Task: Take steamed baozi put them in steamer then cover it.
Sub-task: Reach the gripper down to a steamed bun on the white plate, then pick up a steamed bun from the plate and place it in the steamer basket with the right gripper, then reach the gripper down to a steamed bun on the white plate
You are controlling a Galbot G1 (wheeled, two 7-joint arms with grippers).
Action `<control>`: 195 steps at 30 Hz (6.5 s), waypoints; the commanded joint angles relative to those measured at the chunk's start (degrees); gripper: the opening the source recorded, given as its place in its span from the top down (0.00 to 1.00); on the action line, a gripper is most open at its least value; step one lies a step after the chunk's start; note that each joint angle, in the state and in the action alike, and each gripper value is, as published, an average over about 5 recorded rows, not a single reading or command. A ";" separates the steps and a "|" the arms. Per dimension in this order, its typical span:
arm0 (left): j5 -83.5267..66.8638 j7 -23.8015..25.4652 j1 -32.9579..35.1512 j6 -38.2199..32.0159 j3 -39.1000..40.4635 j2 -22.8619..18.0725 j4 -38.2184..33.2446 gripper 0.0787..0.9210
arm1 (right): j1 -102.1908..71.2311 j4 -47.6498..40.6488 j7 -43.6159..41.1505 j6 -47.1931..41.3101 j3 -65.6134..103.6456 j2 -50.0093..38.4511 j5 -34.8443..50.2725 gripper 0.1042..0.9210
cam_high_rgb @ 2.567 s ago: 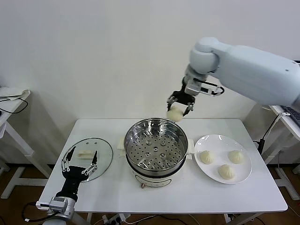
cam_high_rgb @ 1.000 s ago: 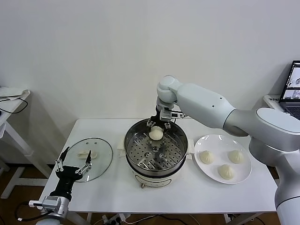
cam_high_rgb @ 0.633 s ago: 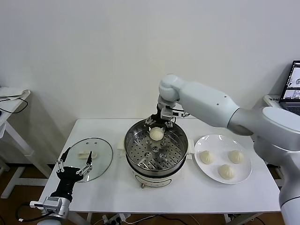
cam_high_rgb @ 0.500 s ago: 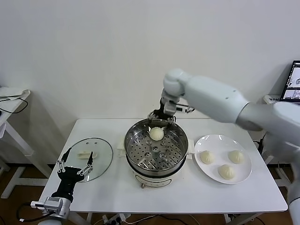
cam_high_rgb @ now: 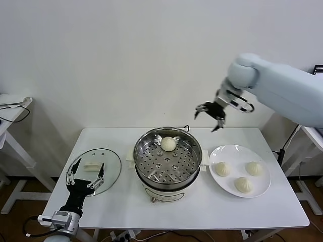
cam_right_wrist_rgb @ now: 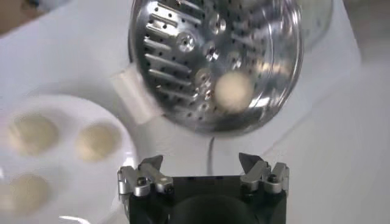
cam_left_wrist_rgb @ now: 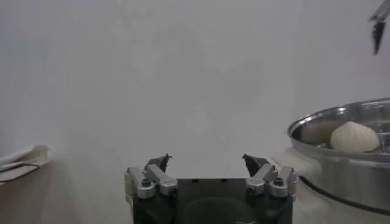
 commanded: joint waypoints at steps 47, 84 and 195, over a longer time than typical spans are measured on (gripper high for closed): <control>3.09 0.54 0.34 -1.72 2.22 -0.63 1.47 0.12 | -36.26 -16.50 1.35 -21.88 28.67 6.24 -16.55 0.12; 3.35 0.00 0.74 -1.69 2.29 -1.06 -0.19 0.12 | -34.51 -12.80 -0.67 -22.25 26.82 2.67 -13.68 0.31; 4.69 -0.43 3.00 -1.66 1.43 -1.42 -4.90 0.12 | -27.75 9.79 -6.34 -29.94 17.07 -20.87 -11.06 0.12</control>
